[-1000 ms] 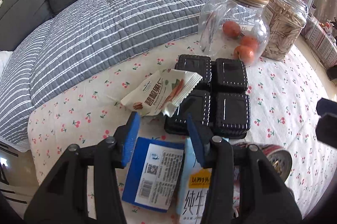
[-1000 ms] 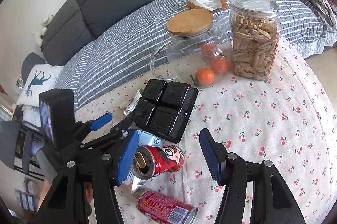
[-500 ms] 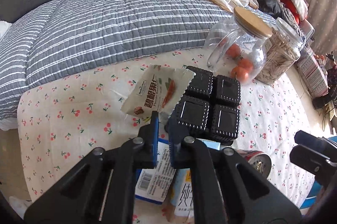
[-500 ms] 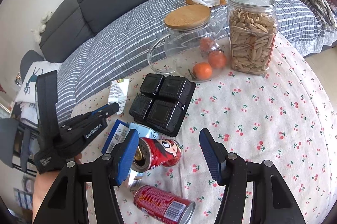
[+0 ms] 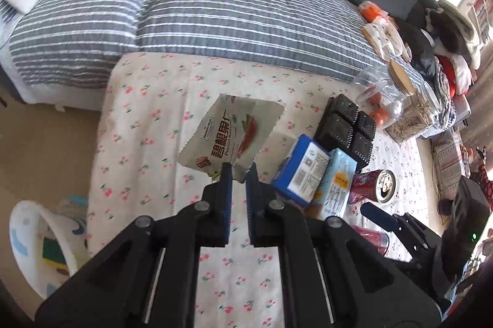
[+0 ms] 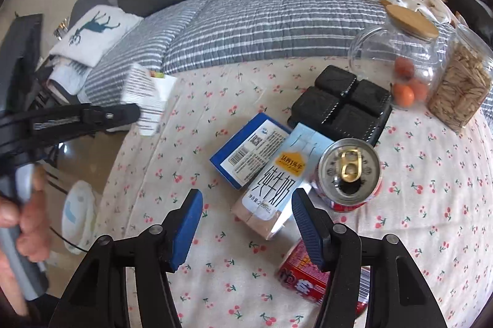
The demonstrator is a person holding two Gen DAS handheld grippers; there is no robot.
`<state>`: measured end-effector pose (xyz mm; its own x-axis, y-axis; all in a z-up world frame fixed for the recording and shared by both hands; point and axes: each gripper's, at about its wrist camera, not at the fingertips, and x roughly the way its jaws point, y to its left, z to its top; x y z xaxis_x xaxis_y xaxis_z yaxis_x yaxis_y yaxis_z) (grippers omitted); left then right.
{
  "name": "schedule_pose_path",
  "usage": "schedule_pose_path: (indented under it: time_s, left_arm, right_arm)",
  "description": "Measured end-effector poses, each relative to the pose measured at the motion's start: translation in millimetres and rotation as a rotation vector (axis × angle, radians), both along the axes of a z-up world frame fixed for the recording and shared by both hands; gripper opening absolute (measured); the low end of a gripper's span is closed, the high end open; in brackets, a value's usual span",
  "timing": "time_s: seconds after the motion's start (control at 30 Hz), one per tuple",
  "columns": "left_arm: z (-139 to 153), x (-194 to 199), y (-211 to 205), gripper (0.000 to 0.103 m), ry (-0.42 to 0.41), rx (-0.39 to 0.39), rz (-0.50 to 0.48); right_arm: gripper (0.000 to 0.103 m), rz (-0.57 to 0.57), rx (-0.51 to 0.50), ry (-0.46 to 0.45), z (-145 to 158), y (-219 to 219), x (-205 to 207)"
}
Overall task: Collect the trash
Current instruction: 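Grasp the blue card box with the right tool while the left holds the wrapper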
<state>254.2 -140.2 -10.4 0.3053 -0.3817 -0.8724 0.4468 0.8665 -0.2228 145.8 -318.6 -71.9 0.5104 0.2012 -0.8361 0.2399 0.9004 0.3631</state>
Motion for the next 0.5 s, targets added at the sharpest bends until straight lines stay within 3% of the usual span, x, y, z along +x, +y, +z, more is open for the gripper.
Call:
schedule_pose_path:
  time_s: [0.17,0.23,0.37,0.5]
  left_arm:
    - [-3.8,-11.6,73.8,0.01,0.054,-0.005,0.088]
    - [-6.1,-15.9,97.8,0.01,0.077,-0.037,0.096]
    - [-9.3,-14.4,126.8,0.01,0.06,-0.028,0.1]
    - [-13.3,-8.4,153.0,0.01,0.062,-0.038,0.113]
  right_arm:
    - [0.061,0.036,0.071,0.008,-16.0,25.6,28.5]
    - [0.061,0.054,0.04,0.001,-17.3,37.4,38.8]
    - [0.061,0.076,-0.046,0.021,-31.2,53.0,57.0]
    - [0.061,0.028,-0.117,0.084,-47.0,46.8,61.6]
